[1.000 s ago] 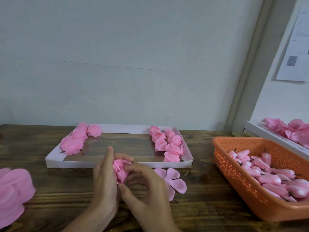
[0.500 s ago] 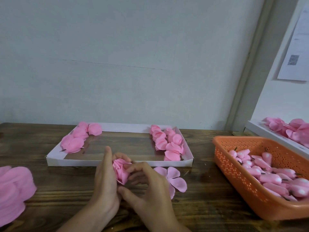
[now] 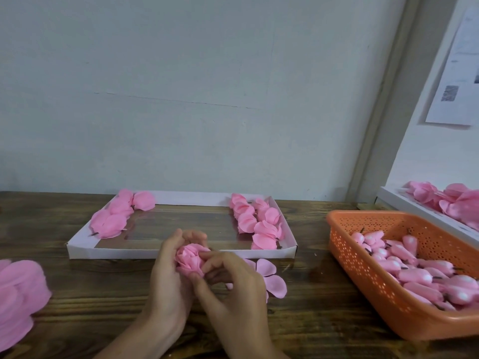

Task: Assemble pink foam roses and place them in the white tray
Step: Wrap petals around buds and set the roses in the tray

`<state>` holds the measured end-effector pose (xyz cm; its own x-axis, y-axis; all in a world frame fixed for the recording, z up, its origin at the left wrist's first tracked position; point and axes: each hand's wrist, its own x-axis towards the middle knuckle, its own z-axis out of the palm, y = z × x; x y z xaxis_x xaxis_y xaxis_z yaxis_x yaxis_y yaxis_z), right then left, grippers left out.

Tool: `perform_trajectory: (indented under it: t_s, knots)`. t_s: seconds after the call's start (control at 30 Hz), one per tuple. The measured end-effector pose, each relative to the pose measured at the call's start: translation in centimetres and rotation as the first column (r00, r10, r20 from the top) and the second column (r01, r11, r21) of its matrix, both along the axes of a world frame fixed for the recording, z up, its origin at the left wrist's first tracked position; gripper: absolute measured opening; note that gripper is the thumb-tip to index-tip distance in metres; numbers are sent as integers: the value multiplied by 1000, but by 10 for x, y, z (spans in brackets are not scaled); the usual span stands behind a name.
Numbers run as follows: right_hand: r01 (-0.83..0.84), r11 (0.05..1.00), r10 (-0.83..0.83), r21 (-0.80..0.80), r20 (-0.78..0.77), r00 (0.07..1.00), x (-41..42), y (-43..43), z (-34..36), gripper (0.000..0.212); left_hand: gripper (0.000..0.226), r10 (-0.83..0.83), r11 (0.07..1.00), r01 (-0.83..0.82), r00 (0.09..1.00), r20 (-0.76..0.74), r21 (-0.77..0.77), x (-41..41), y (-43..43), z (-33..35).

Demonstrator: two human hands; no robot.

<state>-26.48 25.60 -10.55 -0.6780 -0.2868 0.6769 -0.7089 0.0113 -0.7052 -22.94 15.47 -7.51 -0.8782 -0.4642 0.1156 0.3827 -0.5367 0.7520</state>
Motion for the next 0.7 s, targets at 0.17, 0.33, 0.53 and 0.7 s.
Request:
perform_trajectory:
  t_s: [0.17, 0.33, 0.53, 0.7]
  knots:
    - [-16, 998, 21, -56, 81, 996, -2, 5, 5, 17, 44, -156, 983, 140, 978, -135, -118, 1, -10, -3]
    - [-49, 995, 61, -91, 139, 988, -2, 7, 8, 13, 57, -123, 972, 102, 989, -87, -213, -3, -14, -4]
    - [-159, 978, 184, -137, 199, 962, 2, 7, 10, 9, 43, -142, 976, 121, 984, -110, -181, 2, -11, 2]
    - [-136, 984, 156, -116, 186, 970, 3, 5, 11, 10, 38, -117, 979, 101, 990, -83, -178, 6, -10, 5]
